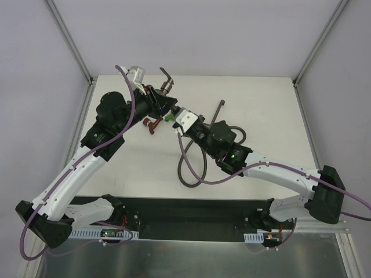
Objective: Install the water faucets
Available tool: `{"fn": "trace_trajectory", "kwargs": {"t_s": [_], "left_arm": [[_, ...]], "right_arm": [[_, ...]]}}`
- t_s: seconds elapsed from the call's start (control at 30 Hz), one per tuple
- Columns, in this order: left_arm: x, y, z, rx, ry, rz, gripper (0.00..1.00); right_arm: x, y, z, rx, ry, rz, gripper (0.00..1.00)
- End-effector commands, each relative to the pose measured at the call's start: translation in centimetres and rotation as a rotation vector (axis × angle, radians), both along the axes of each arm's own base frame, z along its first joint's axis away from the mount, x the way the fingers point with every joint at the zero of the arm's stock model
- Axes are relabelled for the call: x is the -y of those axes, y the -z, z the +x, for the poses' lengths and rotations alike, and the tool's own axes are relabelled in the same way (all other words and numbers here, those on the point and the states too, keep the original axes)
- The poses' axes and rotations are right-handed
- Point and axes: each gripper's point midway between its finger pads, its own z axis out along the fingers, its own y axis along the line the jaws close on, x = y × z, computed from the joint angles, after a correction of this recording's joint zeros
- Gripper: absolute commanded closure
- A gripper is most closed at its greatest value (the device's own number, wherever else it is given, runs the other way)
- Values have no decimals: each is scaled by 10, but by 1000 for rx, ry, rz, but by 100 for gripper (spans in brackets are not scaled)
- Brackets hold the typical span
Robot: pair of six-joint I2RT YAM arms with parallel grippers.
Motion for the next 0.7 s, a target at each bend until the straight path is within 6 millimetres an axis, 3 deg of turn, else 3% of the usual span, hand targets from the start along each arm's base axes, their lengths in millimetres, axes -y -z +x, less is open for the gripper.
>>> {"fn": "trace_trajectory", "kwargs": {"t_s": [0.0, 0.03, 0.1, 0.23, 0.47, 0.67], "left_arm": [[16, -47, -30, 178, 200, 10, 100], [17, -46, -31, 196, 218, 32, 100], [21, -47, -41, 217, 285, 48, 100], [27, -50, -54, 269, 397, 66, 100], [41, -64, -95, 402, 666, 20, 100], [41, -72, -123, 533, 817, -23, 100]], "right_arm": [[1, -38, -33, -68, -240, 69, 98], [12, -47, -30, -76, -247, 92, 98], [11, -45, -47, -144, -376, 87, 98], [30, -60, -53, -218, -512, 140, 98], [37, -72, -79, -330, -750, 171, 98], [43, -87, -84, -381, -867, 232, 98]]}}
